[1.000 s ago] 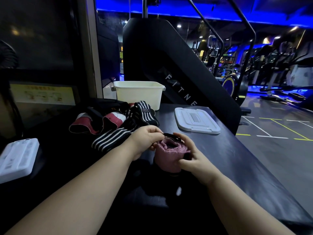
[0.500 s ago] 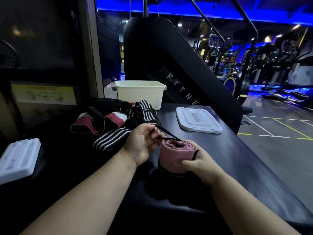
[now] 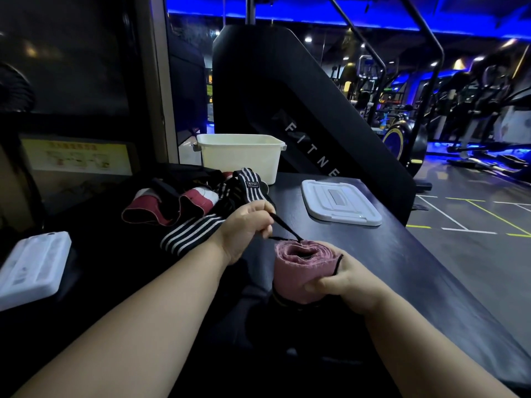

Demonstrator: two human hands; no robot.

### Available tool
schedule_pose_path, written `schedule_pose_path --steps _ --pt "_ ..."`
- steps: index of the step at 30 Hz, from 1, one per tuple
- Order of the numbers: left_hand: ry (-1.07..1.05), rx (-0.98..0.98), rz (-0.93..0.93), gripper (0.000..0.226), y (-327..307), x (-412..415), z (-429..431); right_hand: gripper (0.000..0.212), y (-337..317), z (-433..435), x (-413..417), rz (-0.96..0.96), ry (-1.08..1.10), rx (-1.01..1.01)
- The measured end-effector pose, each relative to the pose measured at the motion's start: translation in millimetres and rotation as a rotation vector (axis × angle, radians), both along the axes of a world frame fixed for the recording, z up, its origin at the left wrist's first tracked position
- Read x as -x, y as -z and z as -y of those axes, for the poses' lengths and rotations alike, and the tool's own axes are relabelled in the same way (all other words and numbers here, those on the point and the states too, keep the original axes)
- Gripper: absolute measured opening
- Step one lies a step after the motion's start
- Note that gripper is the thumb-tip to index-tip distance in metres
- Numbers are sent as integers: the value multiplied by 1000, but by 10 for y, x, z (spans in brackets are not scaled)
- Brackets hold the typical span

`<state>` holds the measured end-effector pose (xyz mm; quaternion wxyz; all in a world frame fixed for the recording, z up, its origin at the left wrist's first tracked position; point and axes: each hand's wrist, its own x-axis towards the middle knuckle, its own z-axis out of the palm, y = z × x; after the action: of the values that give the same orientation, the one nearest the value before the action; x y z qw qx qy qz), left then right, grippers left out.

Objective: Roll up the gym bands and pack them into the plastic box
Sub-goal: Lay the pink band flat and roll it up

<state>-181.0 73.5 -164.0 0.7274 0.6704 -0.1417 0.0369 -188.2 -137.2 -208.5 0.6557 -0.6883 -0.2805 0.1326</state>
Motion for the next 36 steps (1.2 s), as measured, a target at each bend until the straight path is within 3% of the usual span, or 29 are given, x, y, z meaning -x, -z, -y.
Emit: schedule_pose_path --steps 3,6,9,13,17,20,25,29,33,36 --pt "-2 -146 15 5 84 22 -32 56 -17 -9 16 -3 -5 -51" --pt "60 -230 -18 5 158 72 -84 67 9 -32 12 -5 100 -66" --pt "99 -193 -3 20 185 142 -134 70 11 -63 49 48 247 -24" --pt "120 -86 48 4 173 254 -57 58 -29 -140 159 150 379 41" --pt "83 -87 90 6 279 345 11 54 -61 -183 233 208 523 50" --pt "13 -176 109 10 372 435 50 50 -74 -201 250 247 588 117" --pt "-245 -485 260 14 481 346 73 50 -58 -214 213 271 697 196" --pt "-273 -651 244 9 548 243 57 51 -77 -177 177 235 639 219" --pt "-292 -555 157 36 556 195 34 60 -32 -43 148 110 422 134" --pt "-294 -539 124 37 579 178 11 67 -3 -16 130 134 380 163"
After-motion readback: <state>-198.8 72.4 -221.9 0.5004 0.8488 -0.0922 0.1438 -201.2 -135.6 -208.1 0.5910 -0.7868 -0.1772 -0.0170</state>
